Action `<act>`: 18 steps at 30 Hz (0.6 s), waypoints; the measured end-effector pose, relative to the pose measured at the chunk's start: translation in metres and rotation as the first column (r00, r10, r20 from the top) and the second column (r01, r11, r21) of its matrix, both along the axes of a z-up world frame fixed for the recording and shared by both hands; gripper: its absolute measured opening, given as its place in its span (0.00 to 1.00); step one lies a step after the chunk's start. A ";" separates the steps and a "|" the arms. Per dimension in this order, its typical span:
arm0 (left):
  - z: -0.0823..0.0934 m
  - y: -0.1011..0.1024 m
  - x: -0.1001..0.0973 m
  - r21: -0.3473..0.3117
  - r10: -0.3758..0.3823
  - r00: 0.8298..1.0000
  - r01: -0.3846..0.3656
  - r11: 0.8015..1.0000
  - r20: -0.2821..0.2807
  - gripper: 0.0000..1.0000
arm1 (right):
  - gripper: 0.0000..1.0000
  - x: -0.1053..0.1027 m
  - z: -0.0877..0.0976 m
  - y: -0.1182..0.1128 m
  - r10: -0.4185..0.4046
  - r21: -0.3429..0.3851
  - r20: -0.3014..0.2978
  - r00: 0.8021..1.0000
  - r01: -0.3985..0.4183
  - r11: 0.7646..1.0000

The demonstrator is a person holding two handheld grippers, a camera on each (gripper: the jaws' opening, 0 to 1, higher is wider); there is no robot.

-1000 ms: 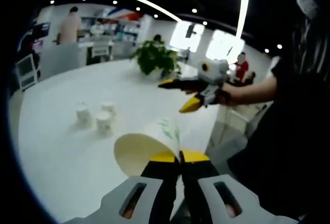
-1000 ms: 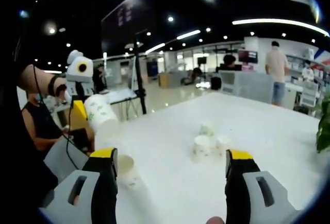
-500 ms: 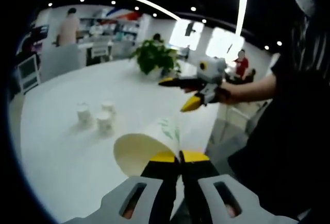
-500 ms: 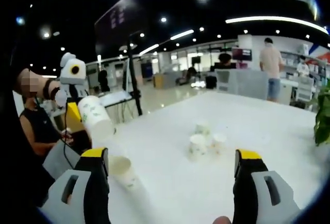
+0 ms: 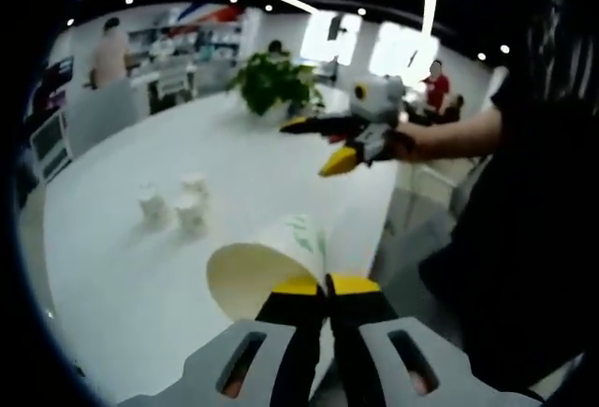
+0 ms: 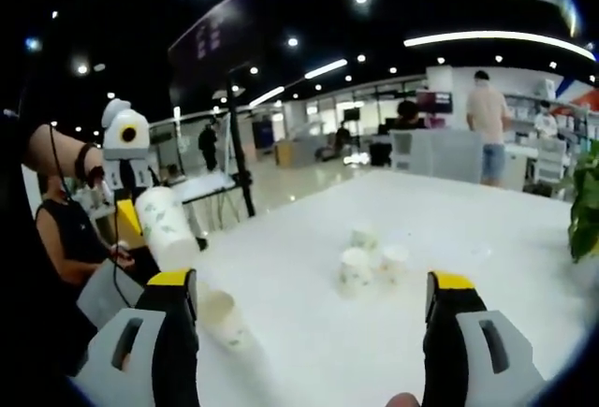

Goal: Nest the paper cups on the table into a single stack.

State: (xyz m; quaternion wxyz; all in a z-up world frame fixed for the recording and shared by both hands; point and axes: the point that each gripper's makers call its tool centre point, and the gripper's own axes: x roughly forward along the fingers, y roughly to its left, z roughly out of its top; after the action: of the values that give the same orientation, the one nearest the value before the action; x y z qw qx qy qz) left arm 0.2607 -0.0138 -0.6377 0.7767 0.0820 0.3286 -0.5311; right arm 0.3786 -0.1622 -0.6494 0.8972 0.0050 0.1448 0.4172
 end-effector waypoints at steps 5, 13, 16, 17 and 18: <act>-0.006 0.009 0.001 0.063 -0.001 1.000 0.000 0.998 0.005 0.00 | 1.00 -0.002 -0.003 0.000 -0.006 0.008 -0.006 1.000 0.006 1.000; -0.009 0.014 -0.001 0.147 -0.055 0.998 0.050 0.988 0.026 0.00 | 1.00 -0.006 -0.009 0.001 -0.013 0.004 -0.007 1.000 0.013 1.000; -0.009 0.017 -0.001 0.187 -0.082 0.996 0.072 0.980 0.045 0.00 | 1.00 -0.007 -0.008 0.001 -0.020 0.010 -0.006 1.000 0.020 1.000; -0.009 0.017 -0.001 0.199 -0.092 0.995 0.081 0.977 0.048 0.00 | 1.00 -0.007 -0.008 0.002 -0.021 0.011 -0.005 1.000 0.021 1.000; -0.010 0.017 -0.002 0.207 -0.101 0.994 0.089 0.974 0.049 0.00 | 1.00 -0.007 -0.008 0.002 -0.022 0.013 -0.007 1.000 0.022 1.000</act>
State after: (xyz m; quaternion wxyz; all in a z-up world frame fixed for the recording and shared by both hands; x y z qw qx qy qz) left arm 0.2586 0.0031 -0.6473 0.7473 0.1928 0.3539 -0.5284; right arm 0.3712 -0.1603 -0.6576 0.9013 0.0138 0.1451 0.4080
